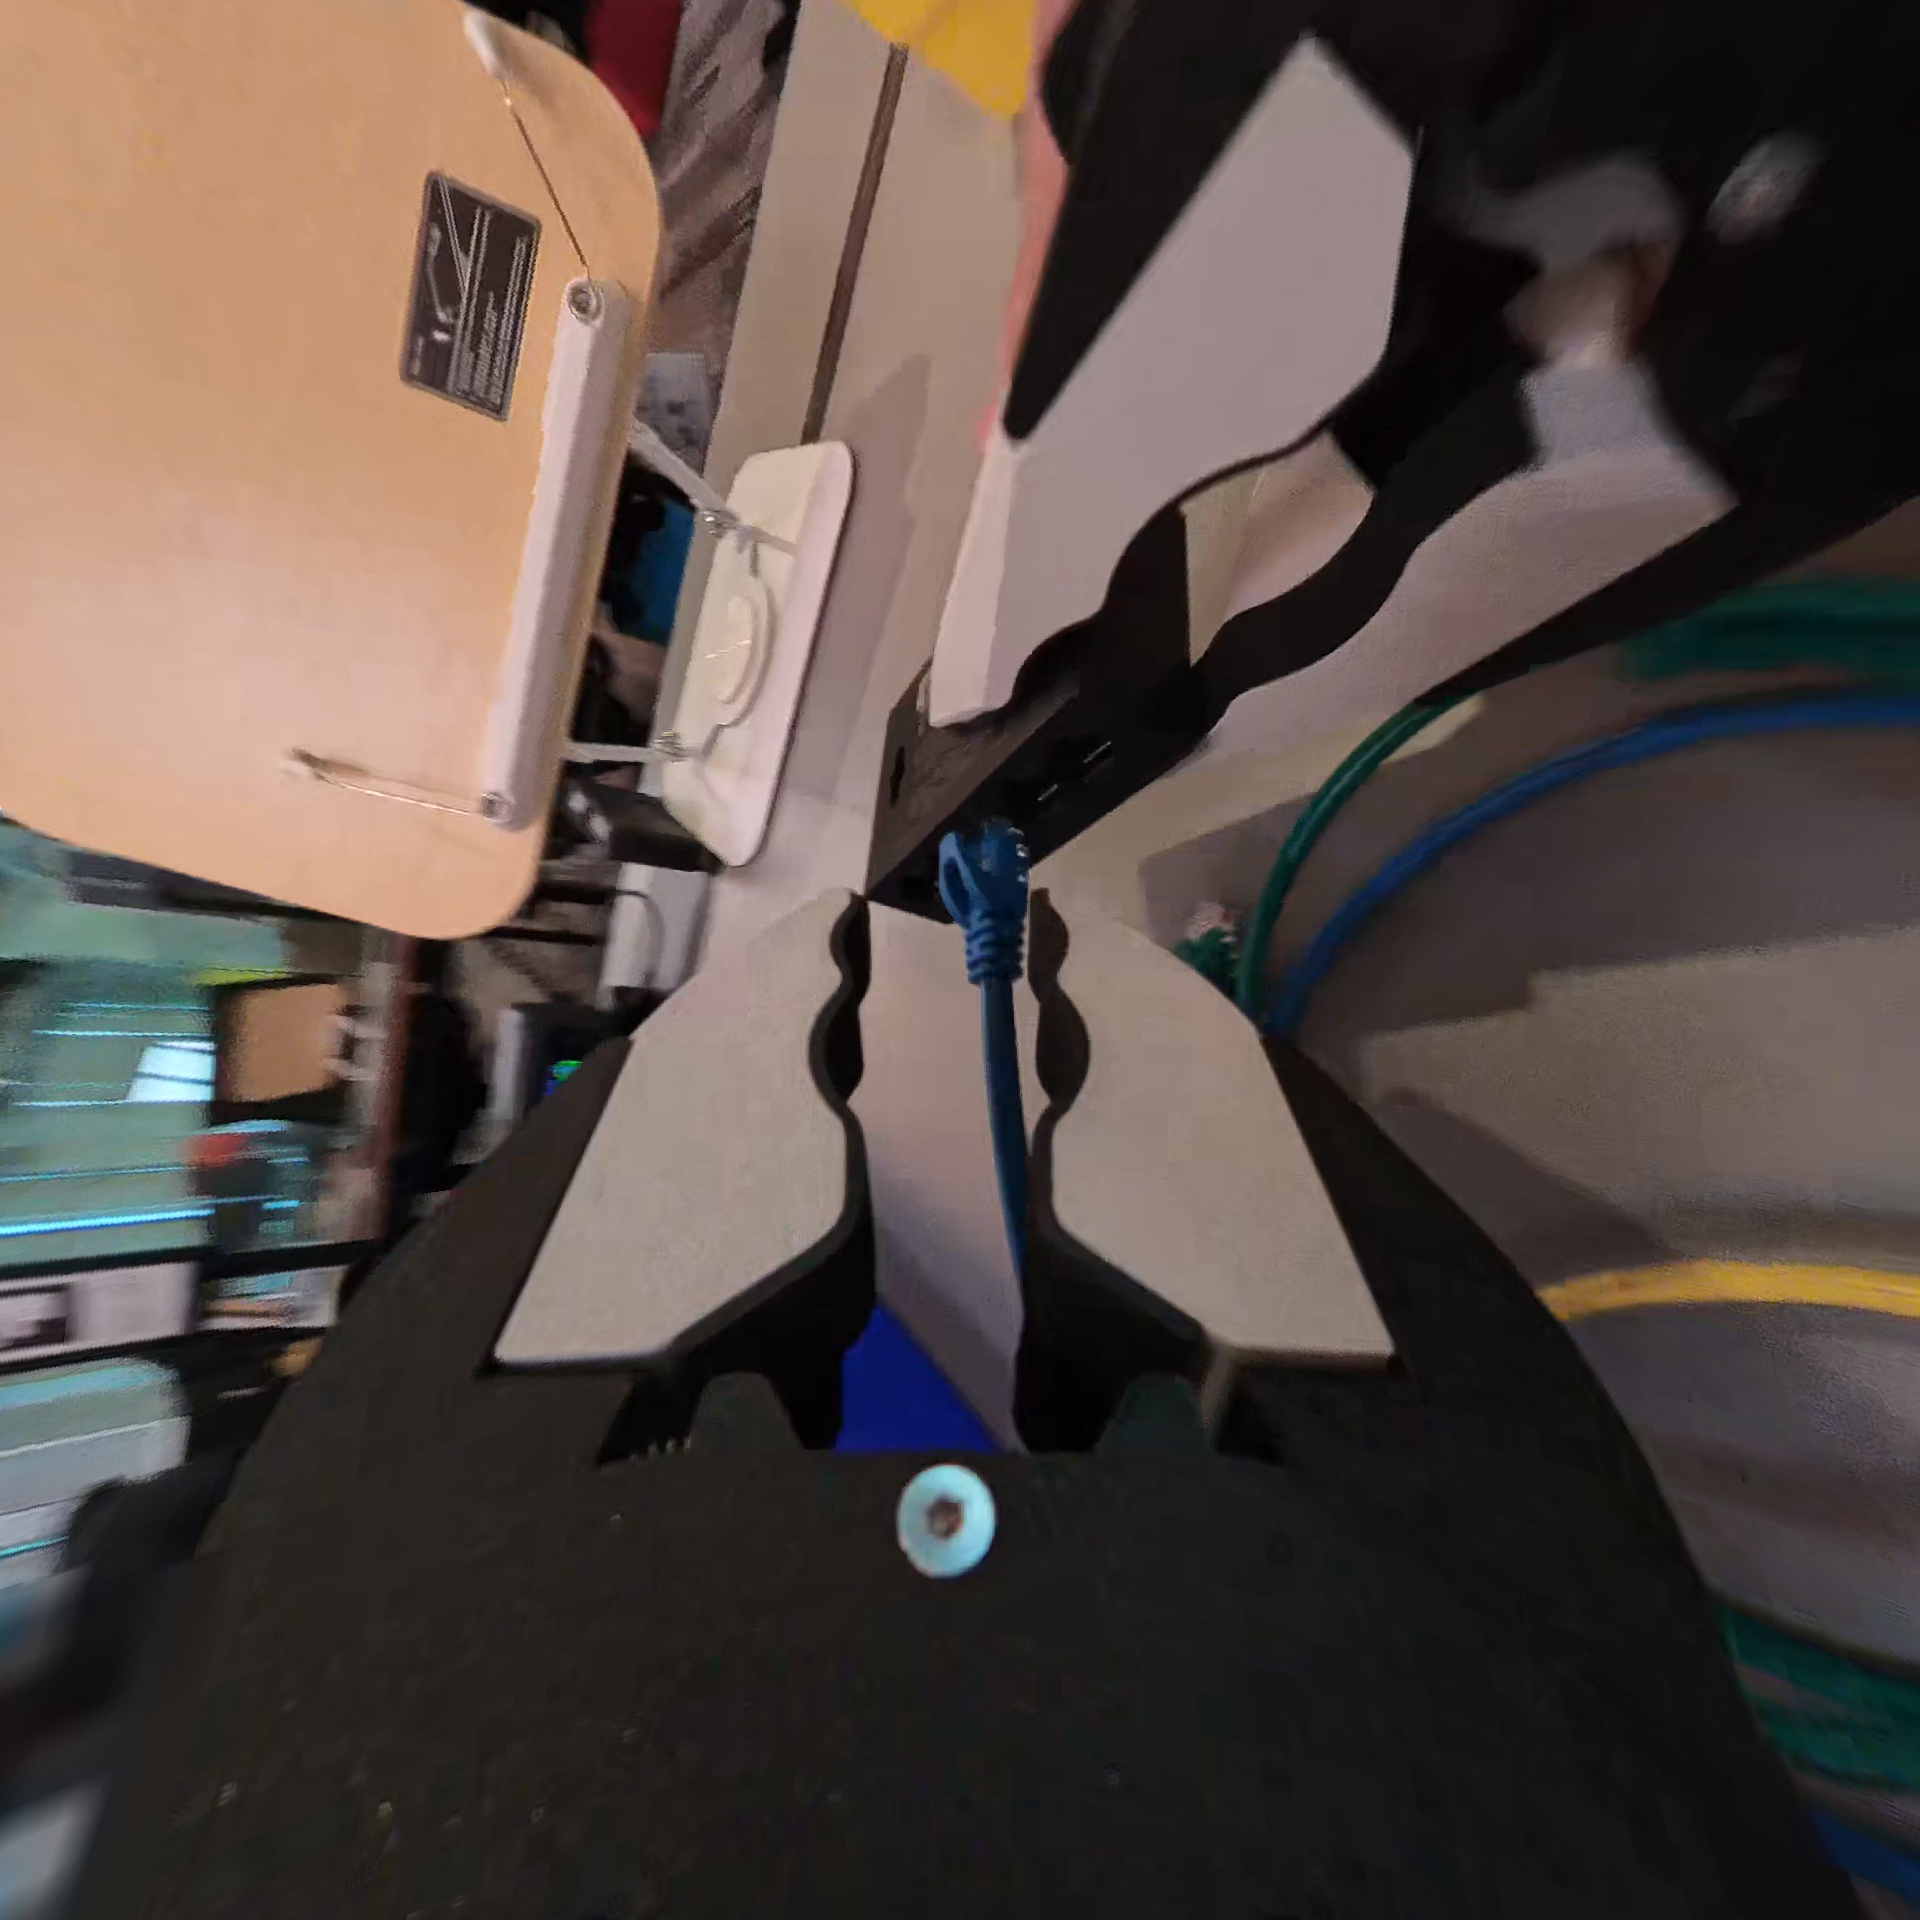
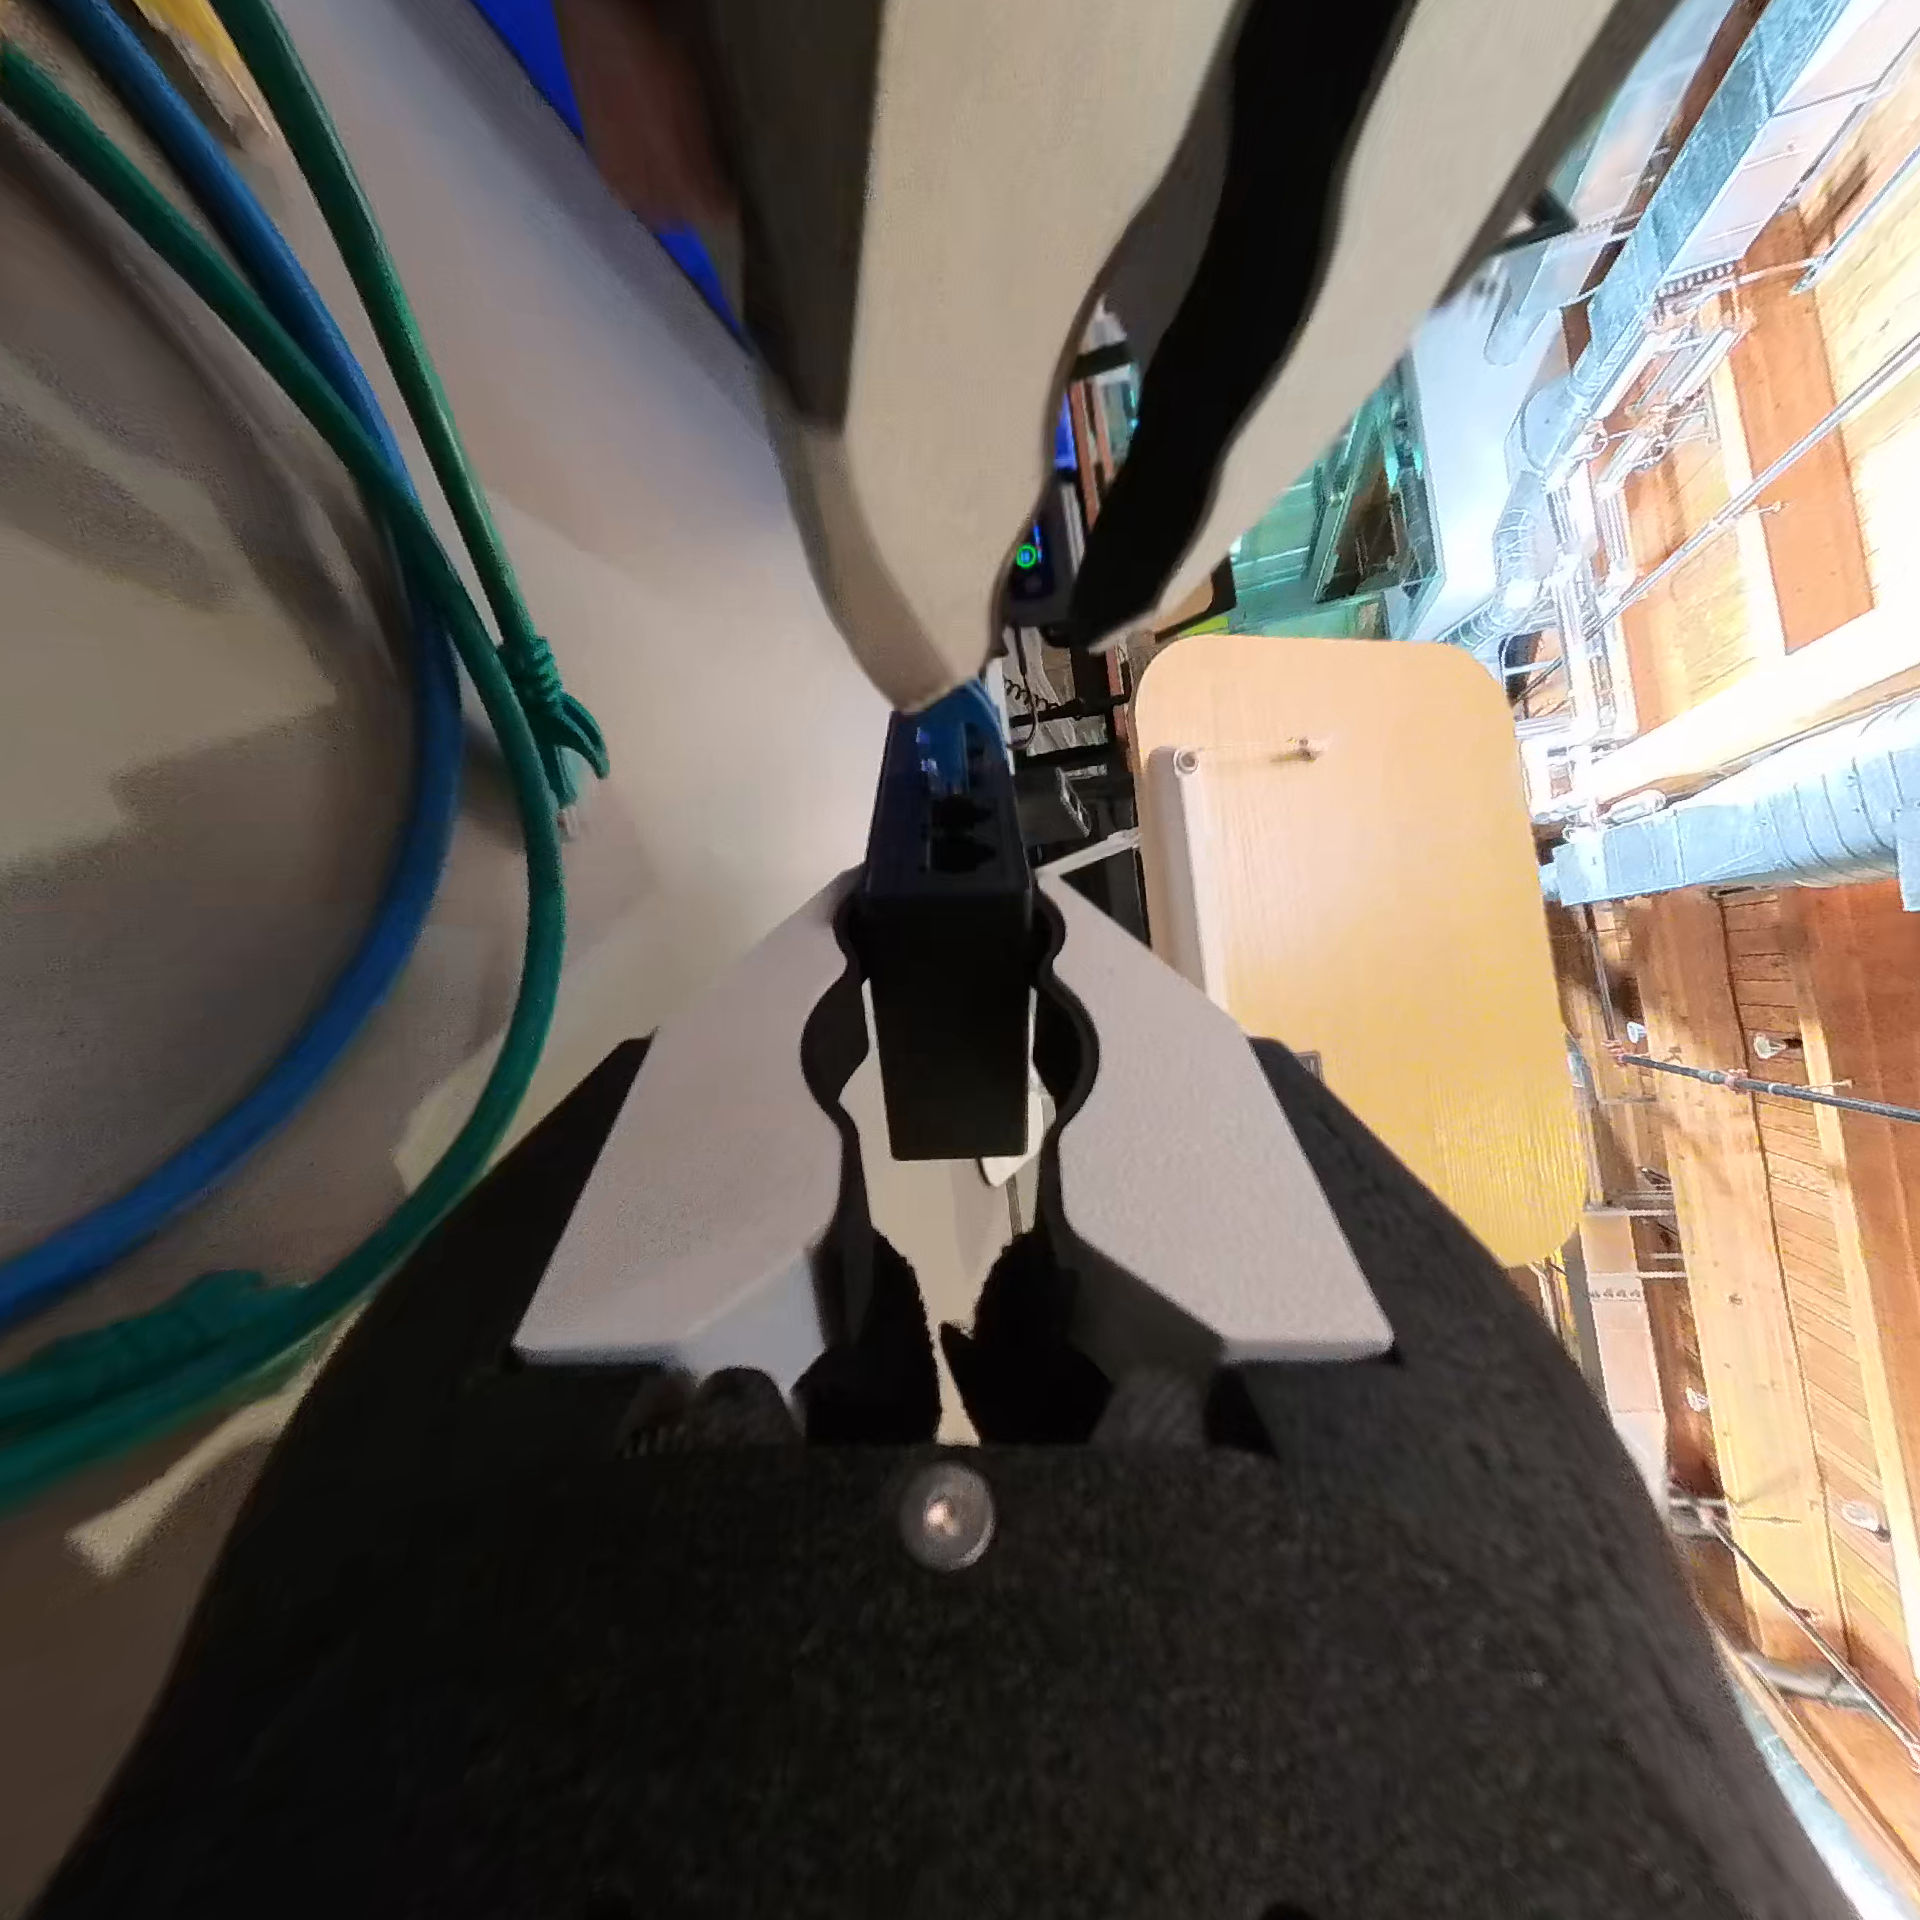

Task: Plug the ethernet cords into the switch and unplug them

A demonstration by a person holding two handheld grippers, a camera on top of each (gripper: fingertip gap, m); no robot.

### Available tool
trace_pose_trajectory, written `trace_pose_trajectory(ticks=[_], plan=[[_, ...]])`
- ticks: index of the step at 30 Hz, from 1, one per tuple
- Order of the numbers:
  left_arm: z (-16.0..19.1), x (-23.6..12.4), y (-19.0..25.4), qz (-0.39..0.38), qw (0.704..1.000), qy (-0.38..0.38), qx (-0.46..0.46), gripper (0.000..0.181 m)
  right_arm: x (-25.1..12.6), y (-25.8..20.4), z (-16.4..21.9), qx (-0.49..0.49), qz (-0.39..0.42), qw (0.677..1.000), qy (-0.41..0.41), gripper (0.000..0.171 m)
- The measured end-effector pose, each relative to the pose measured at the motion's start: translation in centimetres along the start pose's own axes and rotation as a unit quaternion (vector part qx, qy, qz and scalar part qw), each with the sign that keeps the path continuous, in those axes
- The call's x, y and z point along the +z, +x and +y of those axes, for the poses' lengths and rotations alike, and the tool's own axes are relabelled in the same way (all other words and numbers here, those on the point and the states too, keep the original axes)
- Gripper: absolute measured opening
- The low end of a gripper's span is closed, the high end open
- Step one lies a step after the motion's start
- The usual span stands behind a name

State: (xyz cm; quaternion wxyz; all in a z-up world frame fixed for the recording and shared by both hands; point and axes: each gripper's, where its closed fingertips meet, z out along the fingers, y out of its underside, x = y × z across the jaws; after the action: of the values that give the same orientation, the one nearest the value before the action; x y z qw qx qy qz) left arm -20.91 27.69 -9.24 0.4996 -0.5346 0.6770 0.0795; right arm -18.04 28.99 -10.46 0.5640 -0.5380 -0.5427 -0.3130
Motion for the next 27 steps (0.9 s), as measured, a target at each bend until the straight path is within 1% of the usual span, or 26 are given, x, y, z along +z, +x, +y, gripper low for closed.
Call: trace_pose_trajectory(ticks=[2, 5, 7, 16, 19, 21, 23, 27], plan=[[-0.1, 0.7, 0.1, -0.018, 0.998, -0.012, 0.054, 0.028, -0.1, -0.1, -0.2, 0.0, 0.0, 1.0, 0.006, 0.026], [-0.4, 1.2, 0.4, -0.03, 0.994, -0.007, 0.1, 0.021, -0.1, 0.1, 0.1, -0.004, 0.007, 1.0, 0.006, 0.026], [-0.4, 1.4, 0.6, -0.03, 0.993, -0.006, 0.112, 0.02, -0.1, 0.1, 0.2, -0.011, 0.009, 1.0, 0.006, 0.026], [-0.5, 2.0, 1.0, -0.017, 0.995, 0.012, 0.102, 0.016, 0.0, -0.2, 0.2, -0.013, 0.003, 1.0, 0.012, 0.026], [-0.7, 2.0, 0.7, -0.019, 0.996, 0.011, 0.081, 0.015, 0.0, 0.2, 0.2, -0.012, 0.012, 1.0, 0.012, 0.026], [-0.7, 2.0, 0.5, -0.009, 0.999, 0.007, 0.051, 0.014, -0.1, 0.3, 0.2, -0.008, 0.014, 1.0, 0.012, 0.026], [-1.0, 1.9, 0.2, -0.014, 0.999, 0.023, 0.026, 0.013, -0.2, 0.8, 0.2, -0.01, 0.029, 0.999, 0.013, 0.027], [-0.9, 2.0, 0.4, -0.01, 1.0, 0.017, 0.016, 0.012, -0.2, 0.7, 0.2, -0.019, 0.032, 0.999, 0.012, 0.026]])
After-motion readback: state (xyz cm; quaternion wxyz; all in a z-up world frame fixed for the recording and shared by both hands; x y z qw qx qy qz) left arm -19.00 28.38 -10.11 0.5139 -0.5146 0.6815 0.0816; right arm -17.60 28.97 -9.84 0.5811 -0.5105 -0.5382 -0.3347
